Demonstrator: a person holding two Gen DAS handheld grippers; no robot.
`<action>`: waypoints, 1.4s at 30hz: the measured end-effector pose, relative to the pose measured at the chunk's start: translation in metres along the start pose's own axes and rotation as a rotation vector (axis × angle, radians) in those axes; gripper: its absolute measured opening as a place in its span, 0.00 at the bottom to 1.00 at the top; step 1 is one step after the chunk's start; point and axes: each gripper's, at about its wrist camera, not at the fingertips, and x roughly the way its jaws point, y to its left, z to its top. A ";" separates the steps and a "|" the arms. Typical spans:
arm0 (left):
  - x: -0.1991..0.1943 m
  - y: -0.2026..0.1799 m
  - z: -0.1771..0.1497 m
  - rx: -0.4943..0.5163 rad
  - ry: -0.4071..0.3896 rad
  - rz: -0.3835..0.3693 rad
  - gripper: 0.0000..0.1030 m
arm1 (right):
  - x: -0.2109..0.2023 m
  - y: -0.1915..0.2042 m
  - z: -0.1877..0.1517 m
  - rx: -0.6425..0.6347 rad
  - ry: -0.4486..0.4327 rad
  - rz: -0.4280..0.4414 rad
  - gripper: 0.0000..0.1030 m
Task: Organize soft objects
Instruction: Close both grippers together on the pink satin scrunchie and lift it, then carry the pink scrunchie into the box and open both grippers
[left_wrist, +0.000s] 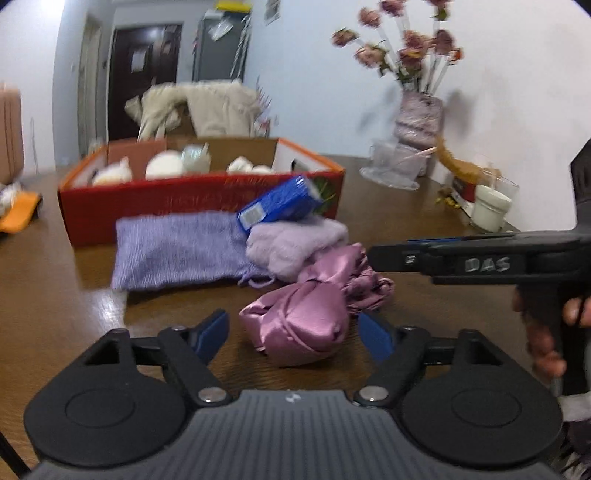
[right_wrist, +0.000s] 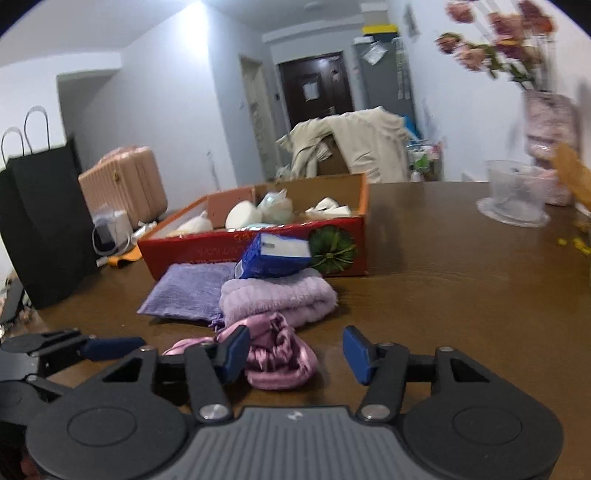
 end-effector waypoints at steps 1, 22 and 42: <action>0.003 0.004 0.001 -0.016 0.009 0.000 0.65 | 0.009 0.002 0.001 -0.019 0.017 -0.010 0.38; -0.028 0.024 -0.001 -0.098 -0.008 -0.027 0.20 | -0.008 0.038 -0.031 -0.078 0.097 0.056 0.06; 0.041 0.067 0.169 -0.104 -0.079 -0.114 0.20 | 0.028 0.012 0.136 -0.172 -0.087 0.013 0.06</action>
